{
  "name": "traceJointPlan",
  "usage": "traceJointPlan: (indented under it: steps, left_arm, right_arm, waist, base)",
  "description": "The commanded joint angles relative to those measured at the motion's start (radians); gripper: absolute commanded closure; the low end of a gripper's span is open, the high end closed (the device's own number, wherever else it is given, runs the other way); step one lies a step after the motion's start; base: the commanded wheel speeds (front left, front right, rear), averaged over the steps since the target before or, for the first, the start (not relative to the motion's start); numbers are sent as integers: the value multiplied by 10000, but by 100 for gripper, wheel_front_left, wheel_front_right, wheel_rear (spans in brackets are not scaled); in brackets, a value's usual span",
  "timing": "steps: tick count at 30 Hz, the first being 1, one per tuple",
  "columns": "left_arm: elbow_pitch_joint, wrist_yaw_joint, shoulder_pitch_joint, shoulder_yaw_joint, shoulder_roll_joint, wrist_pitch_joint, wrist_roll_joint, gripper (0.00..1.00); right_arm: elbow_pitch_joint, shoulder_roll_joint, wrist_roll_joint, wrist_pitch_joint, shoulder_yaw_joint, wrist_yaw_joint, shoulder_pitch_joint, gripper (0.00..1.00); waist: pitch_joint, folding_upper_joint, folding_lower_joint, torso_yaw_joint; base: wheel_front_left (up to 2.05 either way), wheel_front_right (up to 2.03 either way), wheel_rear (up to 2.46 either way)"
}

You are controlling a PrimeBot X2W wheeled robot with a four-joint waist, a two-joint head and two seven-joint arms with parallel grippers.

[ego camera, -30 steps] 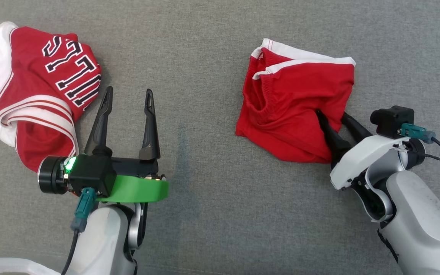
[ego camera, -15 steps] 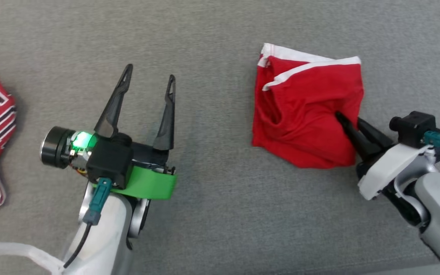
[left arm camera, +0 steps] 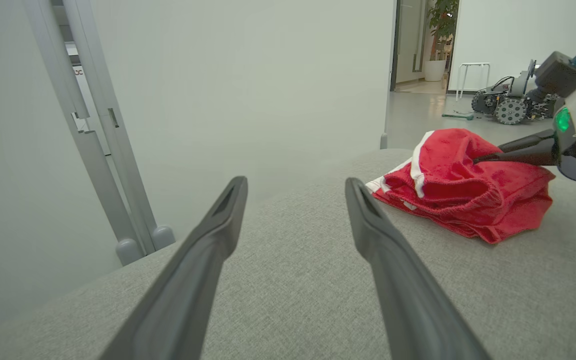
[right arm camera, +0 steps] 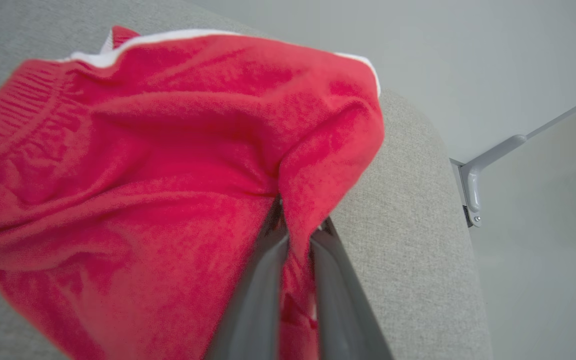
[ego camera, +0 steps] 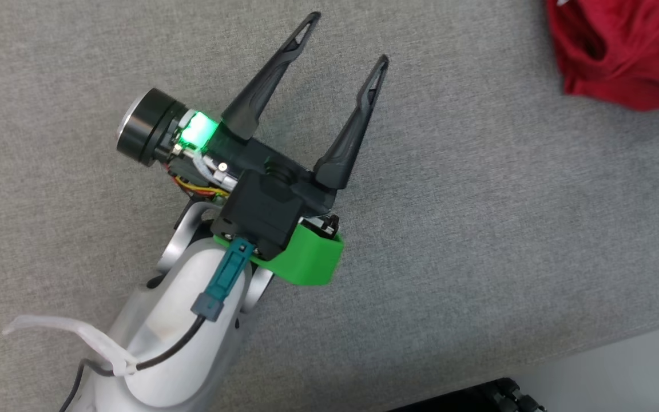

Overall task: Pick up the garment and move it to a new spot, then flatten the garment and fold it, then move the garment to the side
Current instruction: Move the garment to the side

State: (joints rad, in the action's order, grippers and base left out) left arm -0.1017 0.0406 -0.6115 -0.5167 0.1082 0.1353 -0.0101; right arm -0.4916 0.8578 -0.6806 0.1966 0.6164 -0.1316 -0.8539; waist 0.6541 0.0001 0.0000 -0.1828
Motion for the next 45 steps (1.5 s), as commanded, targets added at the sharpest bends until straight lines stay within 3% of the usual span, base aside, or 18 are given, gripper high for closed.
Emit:
traceJointPlan:
  steps: [1, 6, 7, 8, 9, 14, 18, 22, 25, 30, 37, 45]
  left_arm:
    - [-68, 45, -306, -88, -33, 64, -57, 0]
    - [-125, 92, -700, -401, -190, 172, -110, 0]
    - [-113, 65, -760, -432, -207, 193, -118, 0]
    - [-98, 34, -805, -447, -224, 236, -123, 0]
    - [-71, 2, -831, -462, -235, 261, -112, 0]
    - [99, -112, -699, -449, -196, 389, -17, 0]
    - [293, -251, -388, -291, -24, 447, 108, 0]
    - [476, -449, 75, -97, 101, 443, 353, 0]
    - [597, -714, 595, 206, 261, 445, 562, 0]
    - [679, -1087, 1463, 655, 500, 409, 980, 0]
    - [857, -1560, 2642, 1250, 643, 575, 1588, 0]
    - [1280, -2082, 3901, 1918, 608, 906, 2258, 0]
  right_arm:
    - [-310, 432, 102, 77, 68, 17, -460, 100]
    - [-1227, 1206, 294, 369, 70, 17, -1572, 100]
    - [-1457, 1236, 317, 410, 50, 17, -1760, 79]
    - [-1619, 1209, 364, 464, 23, 17, -1885, 49]
    - [-1881, 1130, 380, 517, -121, 17, -2071, 0]
    - [-2571, 618, 530, 689, -627, 17, -1907, 0]
    - [-1937, 26, 660, 686, -2170, 17, -1042, 0]
    - [-687, -856, 1027, 683, -4323, 17, 638, 0]
    - [568, -1931, 1444, 684, -5841, 17, 2227, 0]
    - [2565, -3566, 2204, 686, -7165, 15, 4378, 0]
    - [4612, -5309, 2938, 685, -7273, 15, 6396, 0]
    - [5682, -6207, 3488, 682, -6409, 15, 7621, 0]
  waist:
    - [1230, -1, 0, 222]
    - [1566, -1, 0, 638]
    - [1601, -1, 0, 685]
    - [1611, -1, 0, 708]
    - [1603, -1, 0, 726]
    - [1303, -1, 0, 662]
    - [809, -1, 0, 442]
    - [139, -1, 0, 191]
    - [-442, -1, 0, 13]
    - [-1278, -1, 0, -76]
    - [-2338, -1, 0, 285]
    - [-3579, -1, 0, 1171]
  base:
    - [0, 0, 0]
    - [0, 0, 0]
    - [0, 0, 0]
    - [0, 0, 0]
    - [0, 0, 0]
    - [0, 0, 0]
    - [0, 0, 0]
    - [0, 0, 0]
    - [0, 0, 0]
    - [0, 0, 0]
    - [0, 0, 0]
    - [0, 0, 0]
